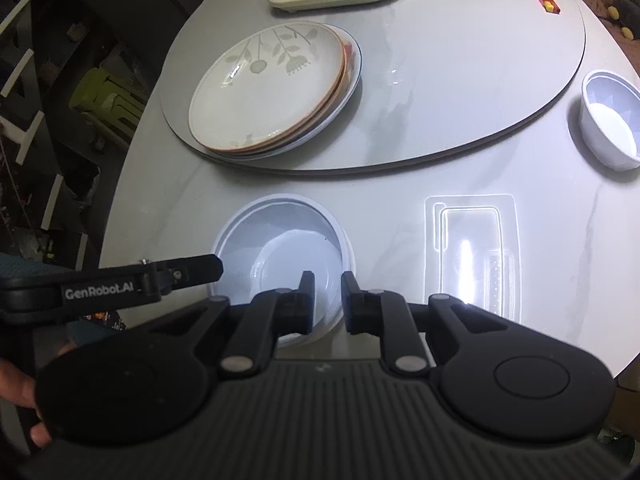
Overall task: Organize plates and bowls
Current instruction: 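Lower the white plastic bowl into the other white bowl with both grippers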
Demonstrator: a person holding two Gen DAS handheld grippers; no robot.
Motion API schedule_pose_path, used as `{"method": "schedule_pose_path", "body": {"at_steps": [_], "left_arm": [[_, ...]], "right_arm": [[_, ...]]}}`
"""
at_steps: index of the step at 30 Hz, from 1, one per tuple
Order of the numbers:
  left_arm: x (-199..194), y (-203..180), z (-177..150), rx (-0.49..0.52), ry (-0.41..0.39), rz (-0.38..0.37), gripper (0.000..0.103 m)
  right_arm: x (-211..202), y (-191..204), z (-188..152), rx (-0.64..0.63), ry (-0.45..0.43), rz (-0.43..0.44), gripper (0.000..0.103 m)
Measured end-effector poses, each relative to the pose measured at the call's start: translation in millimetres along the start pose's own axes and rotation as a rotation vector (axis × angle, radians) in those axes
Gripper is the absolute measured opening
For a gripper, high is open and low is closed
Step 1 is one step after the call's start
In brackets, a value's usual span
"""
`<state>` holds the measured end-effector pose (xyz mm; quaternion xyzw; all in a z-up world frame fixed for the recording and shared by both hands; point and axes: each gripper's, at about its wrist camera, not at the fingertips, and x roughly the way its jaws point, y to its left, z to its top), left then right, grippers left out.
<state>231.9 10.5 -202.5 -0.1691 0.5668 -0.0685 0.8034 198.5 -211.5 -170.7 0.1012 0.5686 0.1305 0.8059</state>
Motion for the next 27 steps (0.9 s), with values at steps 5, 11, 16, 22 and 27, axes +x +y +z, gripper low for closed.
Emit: {"method": "schedule_pose_path", "body": {"at_steps": [5, 11, 16, 22, 27], "left_arm": [[-26.9, -7.2, -2.7, -0.004, -0.043, 0.001, 0.046], [-57.5, -21.4, -7.8, 0.006, -0.094, -0.001, 0.046], [-77.8, -34.1, -13.9, 0.036, -0.13, 0.001, 0.046], [-90.5, -43.5, -22.4, 0.057, -0.164, -0.001, 0.046], [-98.0, -53.4, -27.5, 0.075, -0.196, 0.002, 0.046]], "right_arm": [[-24.6, 3.7, 4.8, -0.034, -0.061, 0.001, 0.018], [-53.3, 5.4, 6.1, -0.044, -0.119, 0.02, 0.018], [-73.3, 4.9, 2.8, -0.045, -0.167, 0.02, 0.018], [-93.1, 3.1, -1.0, -0.068, -0.224, 0.005, 0.018], [-104.0, 0.1, -2.8, -0.082, -0.252, 0.011, 0.018]]}}
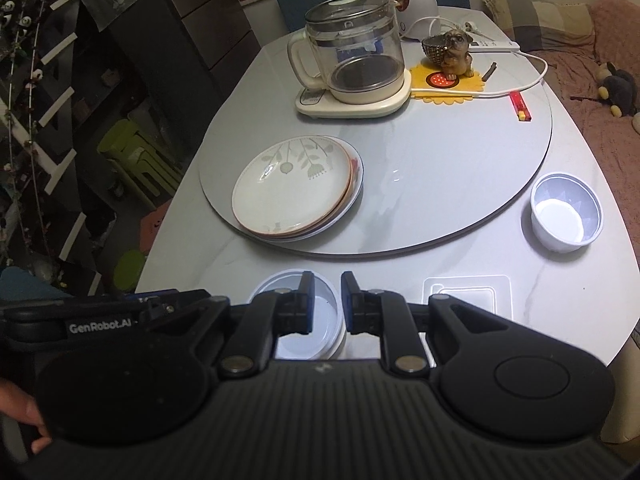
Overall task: Organize plates and bowls
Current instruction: 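Lower the white plastic bowl into the other white bowl with both grippers, then open both grippers and withdraw from the nested bowls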
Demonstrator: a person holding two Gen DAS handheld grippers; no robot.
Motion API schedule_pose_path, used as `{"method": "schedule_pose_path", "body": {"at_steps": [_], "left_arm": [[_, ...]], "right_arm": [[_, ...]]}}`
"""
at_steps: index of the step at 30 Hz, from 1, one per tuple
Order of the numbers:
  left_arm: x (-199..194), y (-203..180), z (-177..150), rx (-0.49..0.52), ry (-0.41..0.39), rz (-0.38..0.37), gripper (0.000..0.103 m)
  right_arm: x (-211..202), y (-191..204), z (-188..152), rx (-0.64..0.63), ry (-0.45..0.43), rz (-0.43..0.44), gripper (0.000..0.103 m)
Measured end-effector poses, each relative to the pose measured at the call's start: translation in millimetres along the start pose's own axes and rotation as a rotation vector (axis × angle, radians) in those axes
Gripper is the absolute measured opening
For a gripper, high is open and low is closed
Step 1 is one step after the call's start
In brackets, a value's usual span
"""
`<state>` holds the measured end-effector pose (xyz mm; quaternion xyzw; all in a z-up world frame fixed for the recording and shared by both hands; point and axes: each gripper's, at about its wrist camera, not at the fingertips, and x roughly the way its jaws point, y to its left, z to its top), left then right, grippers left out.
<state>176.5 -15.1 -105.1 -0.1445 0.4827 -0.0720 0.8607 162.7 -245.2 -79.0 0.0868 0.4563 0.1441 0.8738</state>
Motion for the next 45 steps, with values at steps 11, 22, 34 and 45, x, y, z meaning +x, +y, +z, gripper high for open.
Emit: {"method": "schedule_pose_path", "body": {"at_steps": [11, 22, 34, 45], "left_arm": [[-19.1, -6.8, -15.4, -0.025, -0.028, 0.024, 0.046], [-28.8, 2.8, 1.8, 0.035, -0.04, 0.008, 0.057], [-21.8, 9.0, 27.4, 0.139, -0.018, -0.066, 0.088], [-11.2, 16.1, 37.8, 0.199, 0.012, -0.155, 0.09]], "right_arm": [[-18.7, -3.5, -8.1, -0.032, -0.044, 0.001, 0.018], [-29.4, 6.7, -11.7, 0.01, -0.097, -0.066, 0.051], [-39.7, 17.5, -19.0, 0.124, -0.16, -0.191, 0.075], [-41.6, 40.8, -28.0, 0.18, -0.19, -0.267, 0.075]]}}
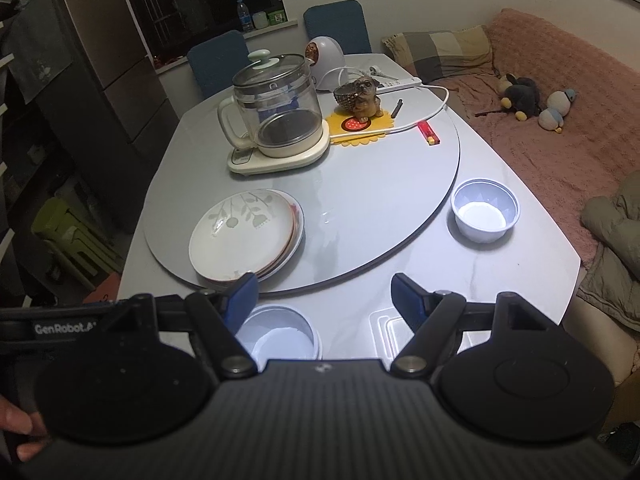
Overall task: Organize plates and bowls
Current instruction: 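Open both grippers and withdraw from the nested bowls, then move both grippers toward the small white bowl beside the turntable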
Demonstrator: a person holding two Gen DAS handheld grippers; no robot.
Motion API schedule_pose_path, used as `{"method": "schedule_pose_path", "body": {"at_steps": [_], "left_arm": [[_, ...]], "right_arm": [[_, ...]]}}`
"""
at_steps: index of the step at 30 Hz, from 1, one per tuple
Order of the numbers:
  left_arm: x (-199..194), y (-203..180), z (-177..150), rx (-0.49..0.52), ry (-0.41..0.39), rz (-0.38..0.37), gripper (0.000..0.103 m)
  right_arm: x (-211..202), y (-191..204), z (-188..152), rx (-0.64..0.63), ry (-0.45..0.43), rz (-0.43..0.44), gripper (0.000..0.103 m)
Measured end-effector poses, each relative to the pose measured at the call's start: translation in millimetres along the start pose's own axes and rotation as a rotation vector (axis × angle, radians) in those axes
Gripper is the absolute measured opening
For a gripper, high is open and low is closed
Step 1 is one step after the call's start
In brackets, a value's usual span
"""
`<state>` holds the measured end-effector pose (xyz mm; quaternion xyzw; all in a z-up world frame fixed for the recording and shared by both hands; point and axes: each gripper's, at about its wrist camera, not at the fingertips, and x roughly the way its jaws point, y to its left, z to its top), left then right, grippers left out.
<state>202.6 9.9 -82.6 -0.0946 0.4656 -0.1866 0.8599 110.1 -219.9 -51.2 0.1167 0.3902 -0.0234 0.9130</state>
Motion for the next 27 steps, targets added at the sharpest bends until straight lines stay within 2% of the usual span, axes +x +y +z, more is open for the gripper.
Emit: {"method": "schedule_pose_path", "body": {"at_steps": [10, 16, 27], "left_arm": [[7.2, -18.0, -0.7, 0.043, 0.012, -0.053, 0.09], [19.4, -38.9, 2.7, 0.063, 0.011, -0.052, 0.09], [63.6, -103.2, 23.6, 0.057, 0.019, -0.007, 0.09]], "right_arm": [[-9.6, -15.8, -5.7, 0.059, -0.002, -0.078, 0.075], [-7.3, -34.4, -1.1, 0.06, -0.015, -0.092, 0.075], [12.0, -107.0, 29.1, 0.08, 0.007, -0.08, 0.075]]}}
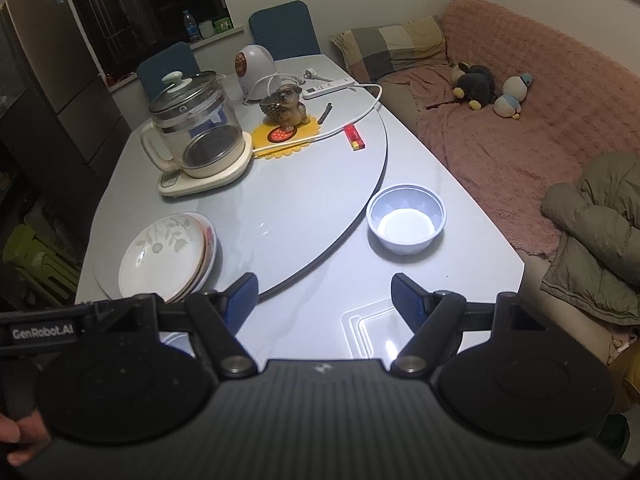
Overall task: Organize plates and bowls
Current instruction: 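Move both grippers toward the small white bowl beside the turntable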
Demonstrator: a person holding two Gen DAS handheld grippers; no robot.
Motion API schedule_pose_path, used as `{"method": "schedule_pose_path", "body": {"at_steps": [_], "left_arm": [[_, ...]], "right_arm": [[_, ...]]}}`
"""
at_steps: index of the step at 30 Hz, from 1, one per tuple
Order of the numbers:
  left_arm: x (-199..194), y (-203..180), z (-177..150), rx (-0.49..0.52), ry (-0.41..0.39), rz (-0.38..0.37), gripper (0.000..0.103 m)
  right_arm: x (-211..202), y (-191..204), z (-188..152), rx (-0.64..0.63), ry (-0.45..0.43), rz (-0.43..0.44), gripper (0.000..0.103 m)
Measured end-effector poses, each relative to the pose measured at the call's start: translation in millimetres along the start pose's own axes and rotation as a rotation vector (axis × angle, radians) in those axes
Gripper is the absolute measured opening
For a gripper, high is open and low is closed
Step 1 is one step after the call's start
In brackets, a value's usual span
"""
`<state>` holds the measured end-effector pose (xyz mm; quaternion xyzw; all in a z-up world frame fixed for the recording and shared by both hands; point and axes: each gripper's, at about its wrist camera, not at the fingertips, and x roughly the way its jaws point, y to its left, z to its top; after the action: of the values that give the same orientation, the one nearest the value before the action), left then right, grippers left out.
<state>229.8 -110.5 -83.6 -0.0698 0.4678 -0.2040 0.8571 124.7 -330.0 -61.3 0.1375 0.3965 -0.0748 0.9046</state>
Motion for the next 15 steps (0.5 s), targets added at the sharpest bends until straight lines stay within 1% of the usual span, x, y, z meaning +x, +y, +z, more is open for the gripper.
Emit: {"method": "schedule_pose_path", "body": {"at_steps": [6, 15], "left_arm": [[32.2, -37.2, 11.2, 0.004, 0.035, 0.027, 0.09], [79.2, -78.4, 24.5, -0.011, 0.077, 0.052, 0.09]], "right_arm": [[20.1, -38.1, 18.3, 0.017, 0.046, 0.011, 0.075], [50.6, -85.1, 43.4, 0.019, 0.091, 0.028, 0.075]]}}
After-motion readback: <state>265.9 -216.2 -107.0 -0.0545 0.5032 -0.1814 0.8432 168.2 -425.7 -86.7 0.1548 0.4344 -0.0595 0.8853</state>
